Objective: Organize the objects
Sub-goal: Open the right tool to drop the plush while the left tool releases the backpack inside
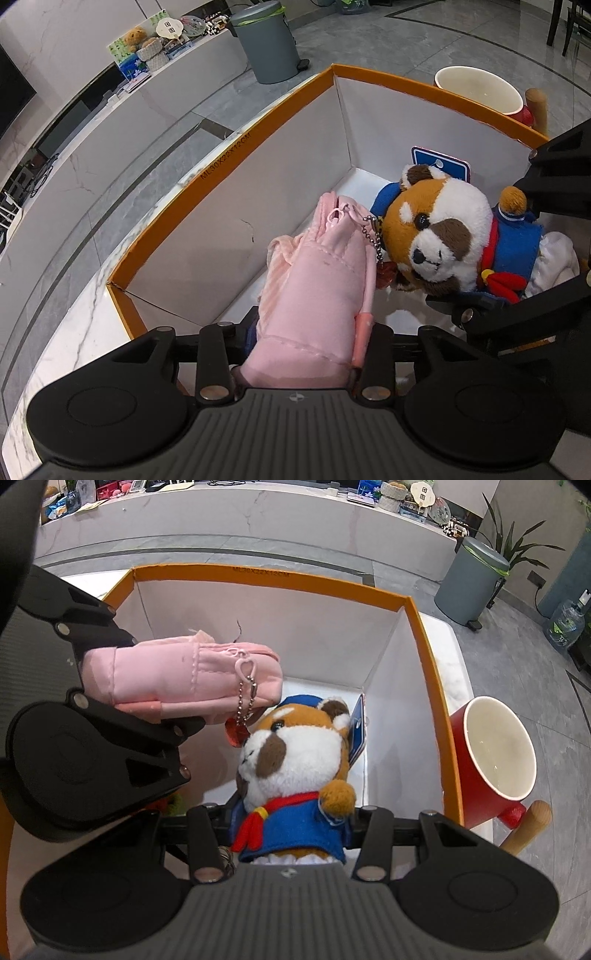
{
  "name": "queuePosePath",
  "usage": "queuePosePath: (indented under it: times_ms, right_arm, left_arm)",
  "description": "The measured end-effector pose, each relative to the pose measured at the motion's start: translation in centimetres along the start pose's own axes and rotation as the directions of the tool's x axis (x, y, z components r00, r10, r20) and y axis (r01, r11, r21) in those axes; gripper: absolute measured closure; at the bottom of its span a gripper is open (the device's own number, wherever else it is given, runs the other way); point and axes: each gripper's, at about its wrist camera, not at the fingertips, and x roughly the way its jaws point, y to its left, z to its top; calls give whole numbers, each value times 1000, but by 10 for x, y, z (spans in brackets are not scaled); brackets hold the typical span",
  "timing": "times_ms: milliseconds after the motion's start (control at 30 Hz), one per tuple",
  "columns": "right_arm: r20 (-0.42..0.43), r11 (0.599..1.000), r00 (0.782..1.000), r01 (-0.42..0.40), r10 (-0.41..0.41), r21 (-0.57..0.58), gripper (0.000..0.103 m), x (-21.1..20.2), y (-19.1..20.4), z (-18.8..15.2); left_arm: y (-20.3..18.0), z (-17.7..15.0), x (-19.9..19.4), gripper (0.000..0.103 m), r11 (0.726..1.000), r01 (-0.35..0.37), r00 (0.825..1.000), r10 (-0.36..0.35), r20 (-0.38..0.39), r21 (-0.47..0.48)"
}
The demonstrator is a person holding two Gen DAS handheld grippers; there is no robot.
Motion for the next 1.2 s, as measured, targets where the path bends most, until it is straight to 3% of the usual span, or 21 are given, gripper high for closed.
queuePosePath:
  times_ms: [400,600,900,1200]
  right_arm:
    - [-27,1000,1000,-1,1,24,50,0,1,-2]
    - [-20,1000,1000,3,-3,7,45,-5,4,-5]
    - [14,1000,1000,9,-9,1,41,-21,4,-3]
    - [22,1000,1000,11,-11,-20,41,-32,5,-7]
  left_arm:
    - [-7,-7,-5,52,1000,2,1000,-2,-7,1]
    - [-2,-3,-11,40,1000,8,1000,-8,12,-12]
    - [-10,1,-23,39,999,12,999,-11,35,-35]
    - [8,4,-16,53,974,189,982,-186,28,-128]
